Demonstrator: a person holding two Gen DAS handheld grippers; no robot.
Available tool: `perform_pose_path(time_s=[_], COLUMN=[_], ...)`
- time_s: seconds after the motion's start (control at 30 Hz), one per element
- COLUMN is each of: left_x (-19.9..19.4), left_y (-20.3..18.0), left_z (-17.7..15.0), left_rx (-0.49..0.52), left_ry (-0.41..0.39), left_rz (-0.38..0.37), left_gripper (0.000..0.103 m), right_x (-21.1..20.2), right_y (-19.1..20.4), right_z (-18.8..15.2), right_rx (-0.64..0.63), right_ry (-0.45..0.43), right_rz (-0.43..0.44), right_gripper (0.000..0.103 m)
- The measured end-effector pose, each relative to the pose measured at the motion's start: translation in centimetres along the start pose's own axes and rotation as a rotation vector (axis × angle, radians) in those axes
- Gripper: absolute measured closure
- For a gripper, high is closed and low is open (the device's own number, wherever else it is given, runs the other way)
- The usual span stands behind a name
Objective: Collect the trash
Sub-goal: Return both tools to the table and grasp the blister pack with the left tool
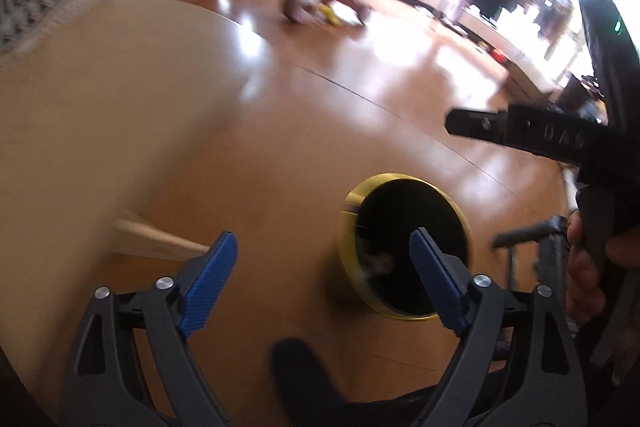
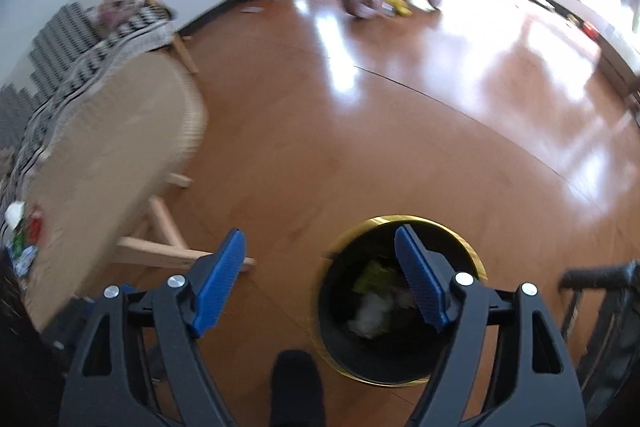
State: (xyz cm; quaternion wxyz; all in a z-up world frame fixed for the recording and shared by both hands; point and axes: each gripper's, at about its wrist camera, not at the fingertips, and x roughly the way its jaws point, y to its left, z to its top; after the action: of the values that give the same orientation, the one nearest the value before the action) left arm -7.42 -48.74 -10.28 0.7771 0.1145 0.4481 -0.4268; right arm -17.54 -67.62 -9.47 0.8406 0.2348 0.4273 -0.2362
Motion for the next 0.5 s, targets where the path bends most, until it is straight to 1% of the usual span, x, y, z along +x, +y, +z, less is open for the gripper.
perform_pose_path(time_s=[0.1,0.13,0.17,0.23,0.27,0.3,0.33,0.37,0.43,0.5], left_x=[-6.0,-8.1,-9.6,-13.3,-14.8,-16.7,-17.8,-19.1,-21.7,-23.8], left_y=[5.6,7.7,9.3,13.6,15.4,17.8,19.5,21.3,25.1,28.3], left_z=[-0.7,-1.3,-1.8,-3.5,-4.4,-5.7,-6.1,-7.0,-9.0,-10.4], left_rx=[0.005,-0.001,-0.008,-0.035,-0.05,-0.074,-0.092,-0.116,-0.175,-0.24], left_ry=[-0.058,-0.072,-0.079,-0.088,-0.092,-0.1,-0.103,-0.108,-0.115,-0.117], left_rz=[0.12,0.176,0.209,0.277,0.312,0.36,0.391,0.429,0.473,0.478], left_gripper=[0.011,0.011,0.011,0.011,0.011,0.011,0.011,0.011,0.011,0.011], right_x=[-0.2,-0.2,-0.2,-0.1,-0.1,-0.1,-0.2,-0.2,0.0,0.5], right_y=[6.6,8.4,10.6,16.3,19.9,22.7,25.1,28.5,32.7,37.2], right_z=[0.4,0.5,0.5,0.2,-0.1,-0.5,-0.7,-1.3,-2.2,-3.4], right_rx=[-0.085,-0.105,-0.129,-0.193,-0.238,-0.276,-0.306,-0.354,-0.409,-0.461], right_ry=[-0.016,-0.017,-0.017,-0.006,0.0,0.001,0.002,0.006,0.02,0.049], right_rz=[0.073,0.094,0.12,0.187,0.223,0.251,0.272,0.309,0.35,0.393], right_gripper=[0.027,0.027,0.027,0.027,0.027,0.028,0.028,0.027,0.027,0.027])
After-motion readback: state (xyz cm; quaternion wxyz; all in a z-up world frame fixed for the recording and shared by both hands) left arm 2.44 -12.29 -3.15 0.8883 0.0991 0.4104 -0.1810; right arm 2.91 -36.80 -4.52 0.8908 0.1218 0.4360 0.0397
